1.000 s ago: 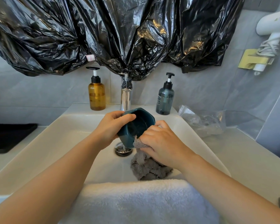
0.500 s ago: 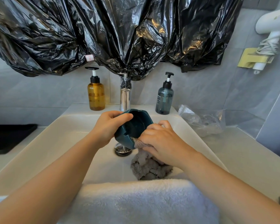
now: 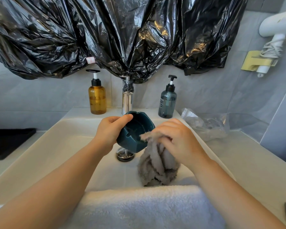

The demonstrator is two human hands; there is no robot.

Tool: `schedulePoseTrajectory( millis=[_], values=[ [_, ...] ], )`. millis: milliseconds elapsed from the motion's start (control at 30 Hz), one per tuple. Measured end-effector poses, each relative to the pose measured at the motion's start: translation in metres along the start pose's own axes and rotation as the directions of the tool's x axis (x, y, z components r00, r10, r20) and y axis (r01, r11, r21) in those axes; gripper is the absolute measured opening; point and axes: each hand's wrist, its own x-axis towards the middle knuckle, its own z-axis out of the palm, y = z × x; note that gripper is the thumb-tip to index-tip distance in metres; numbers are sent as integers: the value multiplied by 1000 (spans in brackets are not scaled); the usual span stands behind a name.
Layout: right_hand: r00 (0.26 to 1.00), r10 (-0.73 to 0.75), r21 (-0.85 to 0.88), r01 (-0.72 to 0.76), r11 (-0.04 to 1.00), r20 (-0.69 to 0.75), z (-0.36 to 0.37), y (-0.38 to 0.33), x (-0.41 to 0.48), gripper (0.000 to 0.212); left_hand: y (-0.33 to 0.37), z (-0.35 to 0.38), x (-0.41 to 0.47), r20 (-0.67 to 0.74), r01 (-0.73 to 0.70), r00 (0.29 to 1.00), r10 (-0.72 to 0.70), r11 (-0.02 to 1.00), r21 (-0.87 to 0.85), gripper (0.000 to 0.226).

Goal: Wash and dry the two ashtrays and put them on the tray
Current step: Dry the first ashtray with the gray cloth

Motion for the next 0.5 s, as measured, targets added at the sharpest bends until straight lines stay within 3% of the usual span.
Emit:
schedulePoseTrajectory(
  millis=[100, 200, 367, 500],
  values=[
    [928, 351, 300, -301, 905, -128, -5, 2, 0, 18, -5, 3, 1, -56, -15, 998, 16, 1000, 23, 33],
    [816, 560, 387, -473, 791, -146, 2, -1, 3, 32, -8, 6, 0, -30, 36, 999, -36, 999, -6, 38],
    [773, 616, 391, -527, 755, -148, 12, -5, 12, 19, -11, 12, 0, 9, 99, 995, -99, 994, -34, 40],
    [763, 630, 432, -524, 734, -145, 9, -2, 11, 12, -10, 12, -1, -20, 65, 998, -65, 998, 25, 44]
  ],
)
